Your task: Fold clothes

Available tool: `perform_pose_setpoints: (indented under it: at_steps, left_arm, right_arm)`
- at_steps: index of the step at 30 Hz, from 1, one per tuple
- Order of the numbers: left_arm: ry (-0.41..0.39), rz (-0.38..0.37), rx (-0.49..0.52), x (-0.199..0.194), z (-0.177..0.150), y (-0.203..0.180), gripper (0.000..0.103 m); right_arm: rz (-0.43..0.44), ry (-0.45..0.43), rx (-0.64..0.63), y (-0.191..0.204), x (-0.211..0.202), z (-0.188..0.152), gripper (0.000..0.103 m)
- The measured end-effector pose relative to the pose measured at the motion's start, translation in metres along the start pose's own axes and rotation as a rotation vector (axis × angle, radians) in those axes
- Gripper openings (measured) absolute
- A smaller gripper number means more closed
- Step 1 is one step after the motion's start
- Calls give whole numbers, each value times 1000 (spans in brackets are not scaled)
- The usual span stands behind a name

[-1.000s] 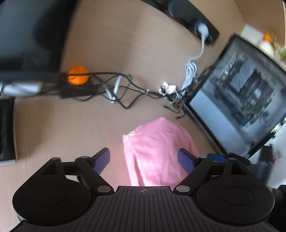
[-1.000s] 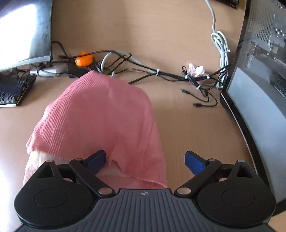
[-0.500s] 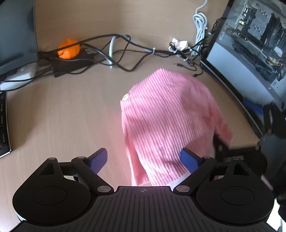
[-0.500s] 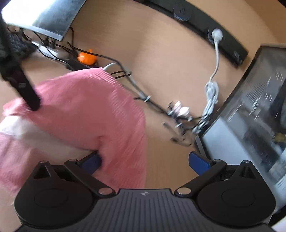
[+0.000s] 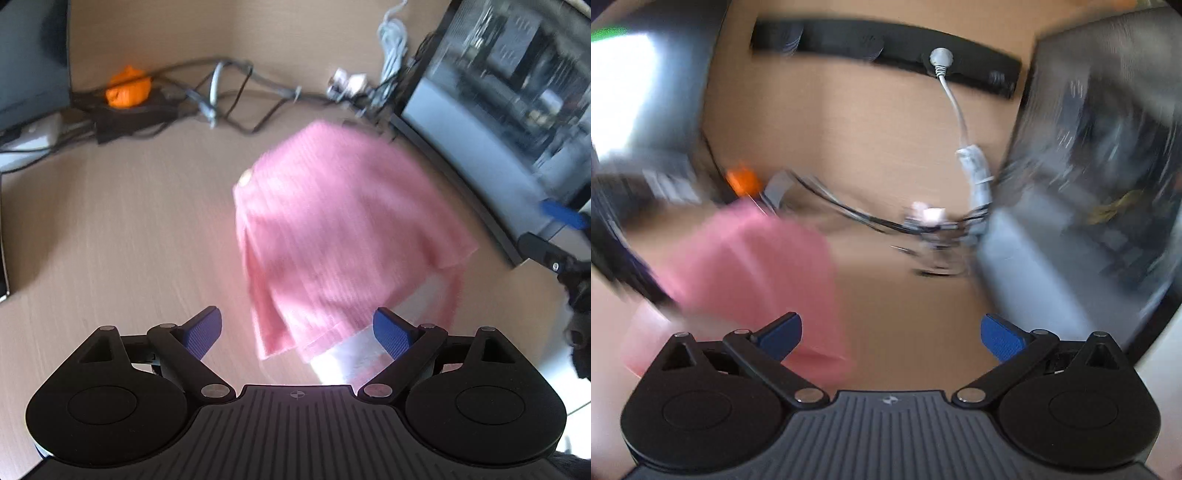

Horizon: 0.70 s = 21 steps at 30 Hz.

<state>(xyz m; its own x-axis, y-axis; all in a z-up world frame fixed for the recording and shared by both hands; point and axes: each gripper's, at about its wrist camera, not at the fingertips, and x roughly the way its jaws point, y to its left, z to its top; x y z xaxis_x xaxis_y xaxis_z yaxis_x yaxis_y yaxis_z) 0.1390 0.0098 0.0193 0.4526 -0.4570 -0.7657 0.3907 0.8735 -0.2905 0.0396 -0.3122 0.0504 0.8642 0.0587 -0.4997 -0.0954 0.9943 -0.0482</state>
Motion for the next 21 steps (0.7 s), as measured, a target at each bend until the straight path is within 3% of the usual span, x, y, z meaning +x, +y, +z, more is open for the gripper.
perform_pose_setpoints:
  at_steps: [2, 6, 11, 15, 17, 21]
  left_arm:
    - [-51, -4, -37, -11, 10, 6, 94]
    - [-139, 136, -110, -7, 43, 13, 94]
    - [-104, 235, -137, 28, 66, 14, 94]
    - [-53, 333, -90, 55, 72, 7, 96]
    - [-49, 348, -79, 59, 73, 4, 96]
    - [-51, 354, -52, 61, 74, 2, 97]
  right_arm:
    - [77, 1, 121, -9, 10, 18, 103]
    - [115, 45, 215, -2, 63, 38, 103]
    - [89, 89, 100, 40, 128, 58, 103]
    - [-10, 296, -36, 58, 196, 48, 103]
    - [-7, 309, -8, 54, 203, 42, 103]
    - [-11, 216, 55, 42, 171, 49, 103]
